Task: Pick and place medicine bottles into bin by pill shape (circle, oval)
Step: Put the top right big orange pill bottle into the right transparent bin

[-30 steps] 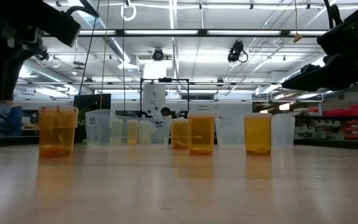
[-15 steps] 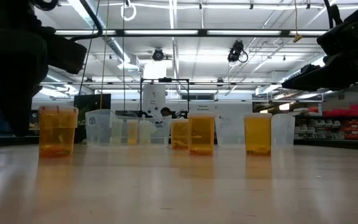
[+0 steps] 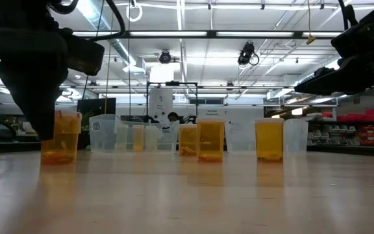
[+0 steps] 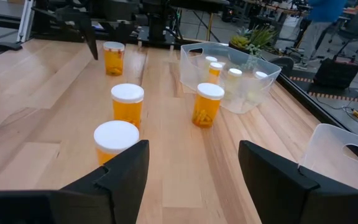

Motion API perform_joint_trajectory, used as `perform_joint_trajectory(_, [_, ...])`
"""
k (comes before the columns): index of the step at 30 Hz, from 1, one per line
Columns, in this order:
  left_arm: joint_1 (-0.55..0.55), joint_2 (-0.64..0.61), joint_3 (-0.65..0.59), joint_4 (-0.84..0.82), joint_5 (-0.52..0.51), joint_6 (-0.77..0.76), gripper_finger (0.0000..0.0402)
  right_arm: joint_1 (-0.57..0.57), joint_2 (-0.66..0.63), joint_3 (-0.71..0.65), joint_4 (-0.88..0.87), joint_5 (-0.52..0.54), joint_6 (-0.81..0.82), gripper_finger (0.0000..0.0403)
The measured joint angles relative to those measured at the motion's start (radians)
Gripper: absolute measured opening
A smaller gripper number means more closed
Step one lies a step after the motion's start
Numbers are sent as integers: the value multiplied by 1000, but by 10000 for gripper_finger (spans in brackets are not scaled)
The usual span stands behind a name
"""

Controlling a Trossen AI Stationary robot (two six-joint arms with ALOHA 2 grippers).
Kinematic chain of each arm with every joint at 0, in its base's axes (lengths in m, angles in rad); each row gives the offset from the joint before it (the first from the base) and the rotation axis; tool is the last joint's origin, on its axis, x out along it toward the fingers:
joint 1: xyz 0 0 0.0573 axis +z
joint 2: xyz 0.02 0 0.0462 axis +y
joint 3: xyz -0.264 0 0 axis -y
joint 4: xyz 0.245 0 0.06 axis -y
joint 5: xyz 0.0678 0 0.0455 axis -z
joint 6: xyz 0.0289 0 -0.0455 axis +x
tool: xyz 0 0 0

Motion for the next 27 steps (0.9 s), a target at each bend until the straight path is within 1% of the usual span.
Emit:
perform_joint_trajectory(14, [52, 0, 0, 50, -1, 79, 232, 0, 0, 0, 0, 0, 0, 255])
perform_joint_trajectory(22, [55, 1, 0, 69, -35, 108, 232, 0, 0, 0, 0, 0, 0, 255])
perform_joint_trajectory(27, [48, 1, 0, 66, -59, 108, 249, 0, 0, 0, 0, 0, 0, 255])
